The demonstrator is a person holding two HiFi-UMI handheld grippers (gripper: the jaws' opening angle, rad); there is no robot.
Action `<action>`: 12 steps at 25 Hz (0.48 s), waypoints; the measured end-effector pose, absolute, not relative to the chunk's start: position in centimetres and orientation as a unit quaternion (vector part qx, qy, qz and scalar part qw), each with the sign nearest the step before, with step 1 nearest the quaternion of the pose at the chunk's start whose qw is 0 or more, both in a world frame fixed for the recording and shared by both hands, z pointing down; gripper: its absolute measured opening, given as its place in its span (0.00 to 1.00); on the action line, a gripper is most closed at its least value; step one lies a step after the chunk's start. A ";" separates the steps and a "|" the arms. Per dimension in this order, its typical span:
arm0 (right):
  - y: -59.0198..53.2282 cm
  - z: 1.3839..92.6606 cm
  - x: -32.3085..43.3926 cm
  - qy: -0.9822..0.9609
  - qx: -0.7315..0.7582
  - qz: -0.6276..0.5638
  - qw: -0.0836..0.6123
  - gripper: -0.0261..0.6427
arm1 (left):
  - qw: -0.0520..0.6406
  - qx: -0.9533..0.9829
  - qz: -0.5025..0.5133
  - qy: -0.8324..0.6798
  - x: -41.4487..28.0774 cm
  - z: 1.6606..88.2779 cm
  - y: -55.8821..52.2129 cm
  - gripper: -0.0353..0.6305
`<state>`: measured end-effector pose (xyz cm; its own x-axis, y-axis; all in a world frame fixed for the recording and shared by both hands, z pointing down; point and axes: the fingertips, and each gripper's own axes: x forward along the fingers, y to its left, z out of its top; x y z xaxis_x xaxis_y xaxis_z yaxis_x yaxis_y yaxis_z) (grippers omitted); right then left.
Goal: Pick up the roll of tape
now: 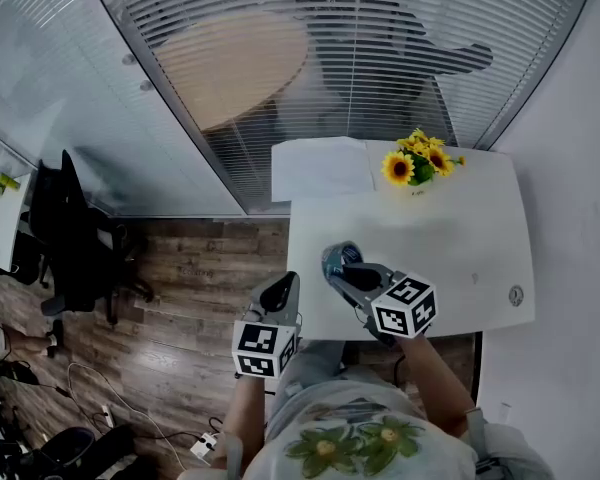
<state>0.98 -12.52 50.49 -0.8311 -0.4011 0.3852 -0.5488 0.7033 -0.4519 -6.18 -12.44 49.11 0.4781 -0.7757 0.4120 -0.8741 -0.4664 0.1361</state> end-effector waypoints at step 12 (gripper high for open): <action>-11.4 47.6 0.9 -0.922 0.267 0.259 0.103 0.13 | 0.158 0.850 0.145 -0.481 -5.4 48.8 -11.3 0.06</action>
